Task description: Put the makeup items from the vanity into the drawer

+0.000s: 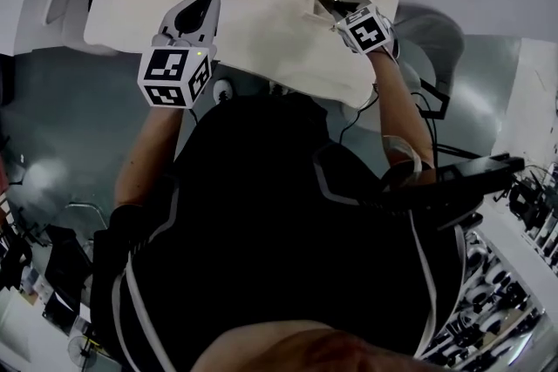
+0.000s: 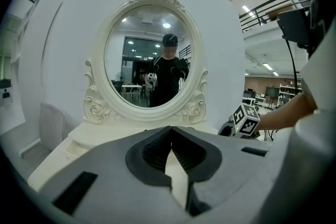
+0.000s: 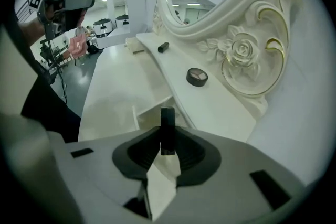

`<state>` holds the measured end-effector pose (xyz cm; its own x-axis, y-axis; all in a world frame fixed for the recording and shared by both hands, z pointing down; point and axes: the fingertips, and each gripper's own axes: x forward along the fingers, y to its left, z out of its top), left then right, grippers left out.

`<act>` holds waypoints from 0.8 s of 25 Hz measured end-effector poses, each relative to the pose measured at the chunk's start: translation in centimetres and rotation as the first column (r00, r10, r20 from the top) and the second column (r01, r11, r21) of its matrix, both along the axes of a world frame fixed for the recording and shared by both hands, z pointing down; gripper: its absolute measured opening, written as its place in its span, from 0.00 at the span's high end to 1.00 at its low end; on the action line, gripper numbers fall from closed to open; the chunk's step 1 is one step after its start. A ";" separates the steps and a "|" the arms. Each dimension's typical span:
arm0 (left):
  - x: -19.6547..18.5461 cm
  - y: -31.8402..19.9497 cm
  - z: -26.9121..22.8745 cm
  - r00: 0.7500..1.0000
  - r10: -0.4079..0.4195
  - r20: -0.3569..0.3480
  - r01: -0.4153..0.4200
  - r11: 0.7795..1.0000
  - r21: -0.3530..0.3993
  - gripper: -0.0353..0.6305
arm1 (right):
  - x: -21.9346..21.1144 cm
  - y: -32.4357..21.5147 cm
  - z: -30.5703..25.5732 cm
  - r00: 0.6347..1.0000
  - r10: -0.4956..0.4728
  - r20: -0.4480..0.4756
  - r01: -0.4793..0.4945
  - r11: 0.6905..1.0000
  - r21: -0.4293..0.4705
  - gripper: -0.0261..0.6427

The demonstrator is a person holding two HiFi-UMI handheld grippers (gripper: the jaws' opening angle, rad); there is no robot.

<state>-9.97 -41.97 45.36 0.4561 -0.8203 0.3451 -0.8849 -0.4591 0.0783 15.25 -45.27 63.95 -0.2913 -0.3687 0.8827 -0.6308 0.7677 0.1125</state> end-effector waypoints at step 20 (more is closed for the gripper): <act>-1.4 1.2 -0.3 1.000 -0.027 -0.006 0.027 1.000 0.004 0.94 | -0.1 -0.6 2.3 0.985 -0.098 -0.140 0.080 0.989 -0.124 0.83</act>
<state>-11.38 -40.81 45.09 0.4359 -0.8336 0.3392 -0.8965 -0.4355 0.0820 15.16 -45.91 66.26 -0.1836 -0.2388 0.9536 -0.5429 0.8333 0.1042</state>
